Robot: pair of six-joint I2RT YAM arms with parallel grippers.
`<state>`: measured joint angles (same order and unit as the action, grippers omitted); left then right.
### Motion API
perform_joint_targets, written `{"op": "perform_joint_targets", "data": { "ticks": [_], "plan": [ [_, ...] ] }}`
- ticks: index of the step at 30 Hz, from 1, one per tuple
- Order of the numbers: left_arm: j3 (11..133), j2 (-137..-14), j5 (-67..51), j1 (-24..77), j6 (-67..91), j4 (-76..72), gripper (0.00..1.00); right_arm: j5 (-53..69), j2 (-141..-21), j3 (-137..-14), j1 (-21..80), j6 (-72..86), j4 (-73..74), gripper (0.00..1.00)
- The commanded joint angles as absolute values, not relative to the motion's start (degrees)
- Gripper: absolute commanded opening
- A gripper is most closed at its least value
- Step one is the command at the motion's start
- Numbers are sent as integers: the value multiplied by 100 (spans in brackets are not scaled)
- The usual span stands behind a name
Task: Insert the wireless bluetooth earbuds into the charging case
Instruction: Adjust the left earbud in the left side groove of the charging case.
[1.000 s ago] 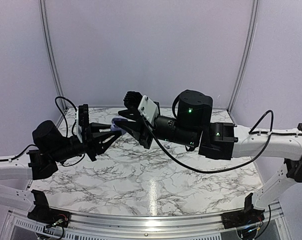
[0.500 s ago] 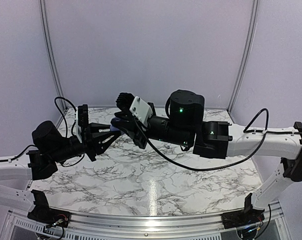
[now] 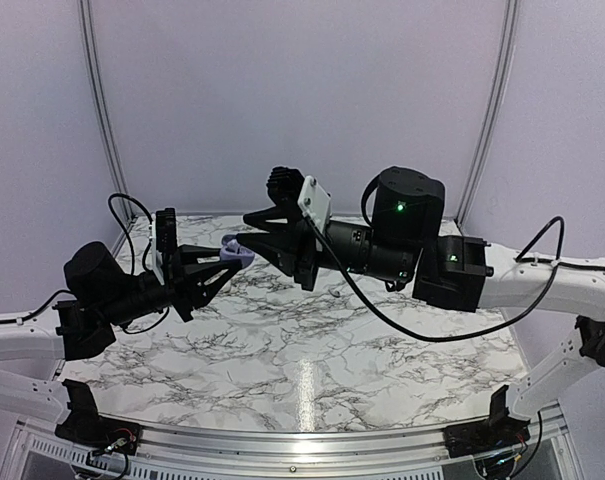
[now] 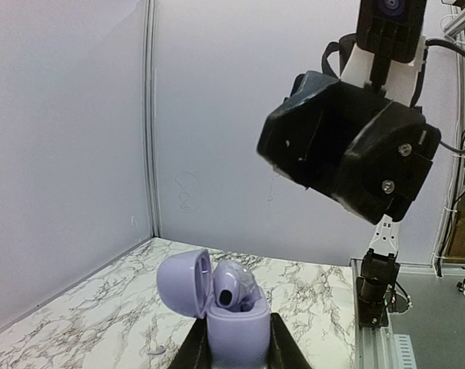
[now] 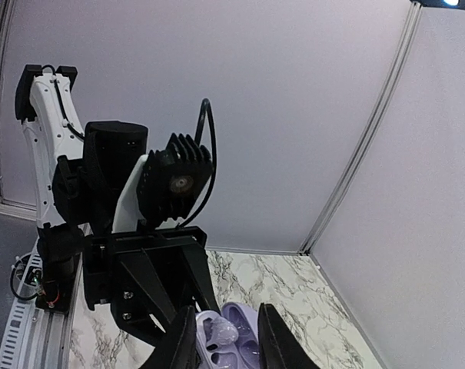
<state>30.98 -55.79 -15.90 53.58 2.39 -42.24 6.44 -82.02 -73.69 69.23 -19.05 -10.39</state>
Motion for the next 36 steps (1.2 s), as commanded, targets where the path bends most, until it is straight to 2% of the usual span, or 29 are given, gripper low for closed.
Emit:
{"op": "perform_joint_targets", "data": {
  "ticks": [1, 11, 23, 31, 36],
  "plan": [
    [3083, -5546, -1670, 5371, 176, -4482, 0, 926, -8320, -7619, 6742, -1554, -828, 29],
    [3198, -5562, -1958, 5370, -228, -4067, 0, 1431, -8352, -7622, 6686, -1848, -370, 34],
    [3280, -5643, -2102, 5375, -237, -4008, 0, 1411, -8636, -7864, 6697, -2018, -42, 37],
    [3299, -5664, -2032, 5370, -181, -3999, 0, 1605, -8696, -7893, 6799, -2318, 184, 32],
    [3294, -5634, -2001, 5376, -151, -4000, 0, 1485, -8783, -7944, 6840, -2400, 295, 32]
  ]
}}
